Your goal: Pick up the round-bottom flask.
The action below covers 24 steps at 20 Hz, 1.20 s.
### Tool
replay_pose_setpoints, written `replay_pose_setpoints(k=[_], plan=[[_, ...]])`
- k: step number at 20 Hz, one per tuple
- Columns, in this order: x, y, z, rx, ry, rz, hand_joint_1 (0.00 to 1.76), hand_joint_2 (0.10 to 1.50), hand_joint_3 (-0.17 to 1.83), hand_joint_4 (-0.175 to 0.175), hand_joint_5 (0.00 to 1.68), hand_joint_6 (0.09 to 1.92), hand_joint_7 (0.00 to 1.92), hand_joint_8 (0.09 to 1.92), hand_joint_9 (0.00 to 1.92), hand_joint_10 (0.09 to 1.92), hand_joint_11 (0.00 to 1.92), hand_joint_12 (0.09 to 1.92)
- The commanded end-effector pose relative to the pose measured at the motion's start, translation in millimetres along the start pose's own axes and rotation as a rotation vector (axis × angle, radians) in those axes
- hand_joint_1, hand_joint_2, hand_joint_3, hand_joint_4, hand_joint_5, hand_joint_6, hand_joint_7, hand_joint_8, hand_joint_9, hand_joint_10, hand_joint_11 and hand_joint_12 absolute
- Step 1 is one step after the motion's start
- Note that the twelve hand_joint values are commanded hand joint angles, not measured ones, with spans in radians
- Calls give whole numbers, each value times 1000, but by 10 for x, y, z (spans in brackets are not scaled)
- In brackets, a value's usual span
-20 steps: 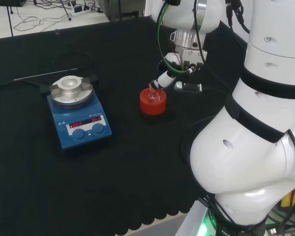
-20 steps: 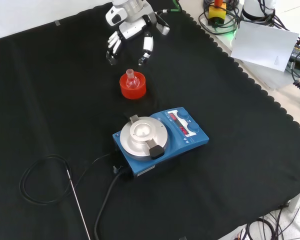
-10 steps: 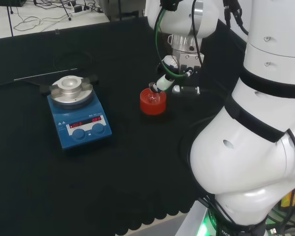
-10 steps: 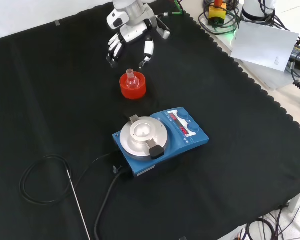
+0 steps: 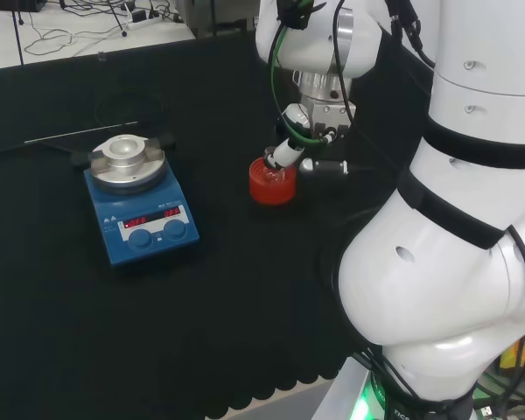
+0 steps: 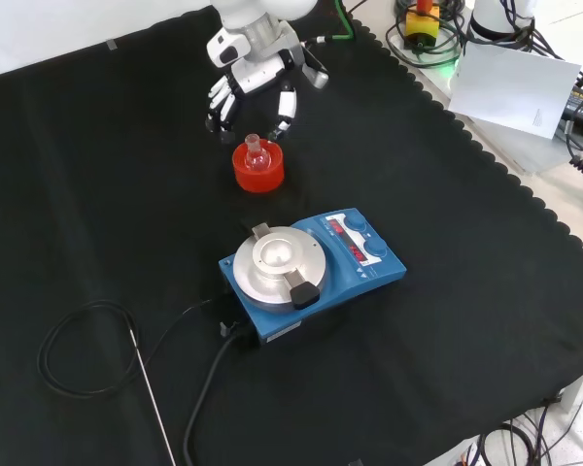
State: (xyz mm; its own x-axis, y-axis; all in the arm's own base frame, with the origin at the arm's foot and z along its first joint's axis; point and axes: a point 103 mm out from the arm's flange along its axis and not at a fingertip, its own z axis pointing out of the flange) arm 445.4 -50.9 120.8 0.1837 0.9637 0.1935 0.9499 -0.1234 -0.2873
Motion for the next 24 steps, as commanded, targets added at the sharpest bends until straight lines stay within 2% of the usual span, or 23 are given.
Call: replay_pose_setpoints(k=[1,9,14,24], plan=[[27,56,65,-17,12,-5,951,603,640,-34,622,633,277,697,526,661,280,1375],[-58,95,80,-34,19,-7,977,591,663,-37,591,683,294,703,544,659,307,1369],[-30,107,74,-53,23,-20,989,587,672,-40,648,723,323,713,569,664,329,1367],[40,104,68,-37,11,-40,992,586,684,-45,724,766,356,722,589,661,353,1354]])
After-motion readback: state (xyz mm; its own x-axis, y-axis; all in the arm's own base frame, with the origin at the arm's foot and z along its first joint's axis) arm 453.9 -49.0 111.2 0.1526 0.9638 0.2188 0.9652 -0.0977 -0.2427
